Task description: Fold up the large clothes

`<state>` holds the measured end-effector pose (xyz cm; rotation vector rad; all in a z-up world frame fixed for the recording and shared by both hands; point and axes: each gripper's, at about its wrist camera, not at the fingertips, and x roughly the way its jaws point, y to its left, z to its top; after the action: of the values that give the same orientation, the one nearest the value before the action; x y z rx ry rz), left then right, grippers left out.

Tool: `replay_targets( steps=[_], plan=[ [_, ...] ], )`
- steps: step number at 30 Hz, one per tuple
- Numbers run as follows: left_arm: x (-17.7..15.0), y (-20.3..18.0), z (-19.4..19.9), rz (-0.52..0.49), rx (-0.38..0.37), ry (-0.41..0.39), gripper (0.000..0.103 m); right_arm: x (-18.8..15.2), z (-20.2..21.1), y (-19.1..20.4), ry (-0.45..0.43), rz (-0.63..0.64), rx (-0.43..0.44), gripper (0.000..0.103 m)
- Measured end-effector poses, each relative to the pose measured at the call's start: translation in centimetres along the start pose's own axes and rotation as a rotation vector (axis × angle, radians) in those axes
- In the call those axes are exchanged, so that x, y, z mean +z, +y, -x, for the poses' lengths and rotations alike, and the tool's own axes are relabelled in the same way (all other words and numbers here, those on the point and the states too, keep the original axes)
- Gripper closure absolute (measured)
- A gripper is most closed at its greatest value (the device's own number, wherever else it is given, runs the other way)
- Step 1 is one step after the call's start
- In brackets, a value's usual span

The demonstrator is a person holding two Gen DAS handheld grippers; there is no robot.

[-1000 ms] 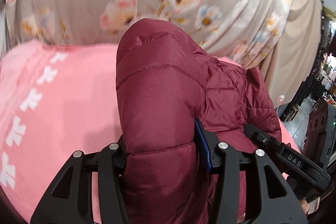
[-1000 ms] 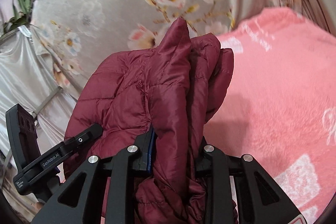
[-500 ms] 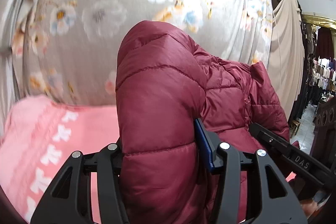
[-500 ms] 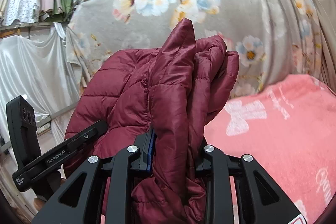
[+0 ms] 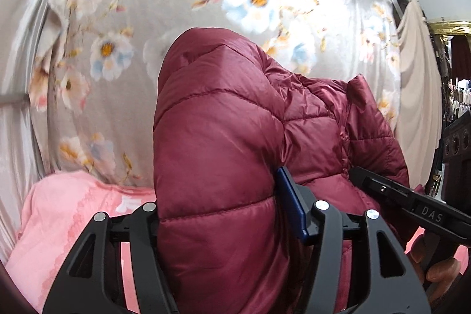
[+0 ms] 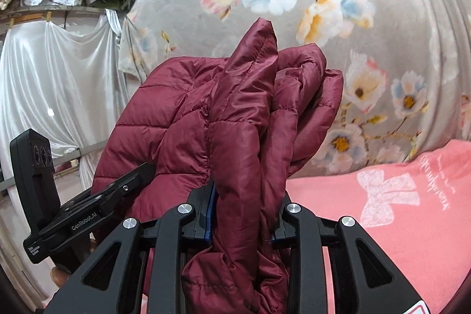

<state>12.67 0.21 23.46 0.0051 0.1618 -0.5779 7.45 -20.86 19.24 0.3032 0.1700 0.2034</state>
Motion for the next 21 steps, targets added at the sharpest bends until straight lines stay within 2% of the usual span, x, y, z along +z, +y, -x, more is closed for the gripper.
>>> replay_targets(
  steps=[5, 11, 17, 21],
  plan=[
    [-3.7, 3.5, -5.6, 0.03, 0.024, 0.095, 0.047, -3.4, -7.0, -2.6, 0.097, -0.051, -0.002, 0.076],
    [-10.2, 6.4, -12.6, 0.069, 0.048, 0.231, 0.047, -9.1, -14.3, -6.6, 0.224, -0.122, -0.028, 0.076],
    [-15.9, 8.5, -17.1, 0.109, 0.066, 0.335, 0.047, -13.9, -18.9, -9.1, 0.32, -0.154, -0.052, 0.076],
    [-18.5, 9.8, -19.0, 0.135, 0.07, 0.386, 0.047, -16.4, -20.9, -10.2, 0.368, -0.163, -0.061, 0.076]
  ],
)
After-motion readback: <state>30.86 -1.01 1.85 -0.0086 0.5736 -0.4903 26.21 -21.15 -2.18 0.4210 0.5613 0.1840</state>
